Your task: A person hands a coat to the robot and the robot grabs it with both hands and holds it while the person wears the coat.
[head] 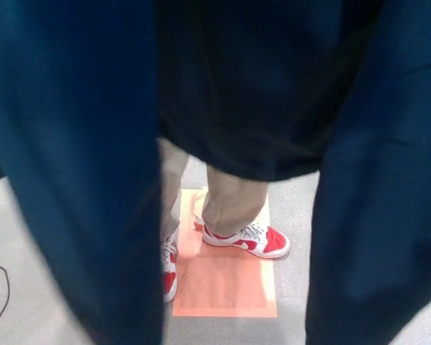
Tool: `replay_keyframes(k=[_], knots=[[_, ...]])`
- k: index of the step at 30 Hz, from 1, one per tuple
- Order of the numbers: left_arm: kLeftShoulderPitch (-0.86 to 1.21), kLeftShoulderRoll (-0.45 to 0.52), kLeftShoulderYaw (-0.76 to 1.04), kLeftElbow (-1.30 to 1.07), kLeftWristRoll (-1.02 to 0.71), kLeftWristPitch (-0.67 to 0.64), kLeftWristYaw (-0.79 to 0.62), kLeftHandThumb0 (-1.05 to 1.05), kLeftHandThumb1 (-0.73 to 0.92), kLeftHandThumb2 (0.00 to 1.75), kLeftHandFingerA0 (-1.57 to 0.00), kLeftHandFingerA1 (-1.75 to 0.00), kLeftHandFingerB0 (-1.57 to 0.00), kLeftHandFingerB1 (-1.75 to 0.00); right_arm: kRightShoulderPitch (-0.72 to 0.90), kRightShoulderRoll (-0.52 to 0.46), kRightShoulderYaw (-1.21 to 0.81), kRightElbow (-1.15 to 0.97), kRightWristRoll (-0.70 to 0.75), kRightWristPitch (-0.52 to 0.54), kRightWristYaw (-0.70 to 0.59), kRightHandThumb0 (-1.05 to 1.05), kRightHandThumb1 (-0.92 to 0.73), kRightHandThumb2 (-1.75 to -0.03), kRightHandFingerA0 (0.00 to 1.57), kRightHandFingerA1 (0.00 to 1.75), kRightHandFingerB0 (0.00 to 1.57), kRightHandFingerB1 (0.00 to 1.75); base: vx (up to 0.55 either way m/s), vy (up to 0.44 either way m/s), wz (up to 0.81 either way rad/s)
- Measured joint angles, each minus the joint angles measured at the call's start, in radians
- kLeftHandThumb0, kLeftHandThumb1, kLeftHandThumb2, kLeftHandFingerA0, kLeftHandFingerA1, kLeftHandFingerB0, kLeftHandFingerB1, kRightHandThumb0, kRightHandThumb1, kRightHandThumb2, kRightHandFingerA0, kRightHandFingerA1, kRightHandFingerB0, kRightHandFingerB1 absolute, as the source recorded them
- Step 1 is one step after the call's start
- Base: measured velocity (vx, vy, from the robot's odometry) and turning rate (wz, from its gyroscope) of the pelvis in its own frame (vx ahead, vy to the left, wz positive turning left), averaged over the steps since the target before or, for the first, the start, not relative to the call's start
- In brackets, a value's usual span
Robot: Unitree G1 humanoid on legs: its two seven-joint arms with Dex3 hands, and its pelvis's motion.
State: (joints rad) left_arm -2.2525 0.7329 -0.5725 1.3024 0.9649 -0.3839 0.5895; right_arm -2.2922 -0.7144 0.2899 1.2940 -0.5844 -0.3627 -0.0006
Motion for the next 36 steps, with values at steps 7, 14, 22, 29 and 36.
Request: replay_keyframes(k=[7, 14, 22, 29, 36], knots=[[-0.013, 0.027, -0.015, 0.023, 0.014, 0.030, 0.003, -0.43, 0.75, 0.66, -0.85, -1.72, -0.76, -1.10, -0.020, -0.008, 0.022, 0.022, -0.024, 0.005, -0.021, -0.40, -0.83, -0.65, 1.00, 1.75, 0.91, 1.56, 0.00, 0.000, 0.00], [-0.021, 0.038, -0.032, 0.031, 0.025, 0.037, 0.002, -0.41, 0.82, 0.64, -0.88, -1.75, -0.68, -1.37, -0.026, -0.008, 0.026, 0.030, -0.038, 0.006, -0.031, -0.42, -0.83, -0.65, 0.96, 1.75, 0.88, 1.55, 0.00, 0.000, 0.00], [-0.030, 0.043, -0.038, 0.033, 0.039, 0.038, 0.004, -0.43, 0.62, 0.98, -1.18, -1.38, -0.78, -1.11, -0.028, -0.007, 0.027, 0.032, -0.043, 0.006, -0.038, -0.41, -0.84, -0.66, 0.98, 1.74, 0.90, 1.54, 0.00, 0.000, 0.00], [-0.030, 0.046, -0.039, 0.033, 0.042, 0.042, 0.002, -0.41, 0.83, 0.68, -0.85, -1.74, -0.73, -1.26, -0.028, -0.007, 0.030, 0.032, -0.048, 0.006, -0.038, -0.41, -0.83, -0.65, 0.94, 1.75, 0.83, 1.57, 0.00, 0.000, 0.00], [-0.030, 0.047, -0.038, 0.033, 0.043, 0.042, -0.008, -0.43, 0.64, 1.00, -1.18, -1.38, -0.78, -1.13, -0.028, -0.007, 0.030, 0.033, -0.055, 0.006, -0.038, -0.42, -0.83, -0.65, 0.96, 1.75, 0.87, 1.58, 0.00, 0.000, 0.00]])
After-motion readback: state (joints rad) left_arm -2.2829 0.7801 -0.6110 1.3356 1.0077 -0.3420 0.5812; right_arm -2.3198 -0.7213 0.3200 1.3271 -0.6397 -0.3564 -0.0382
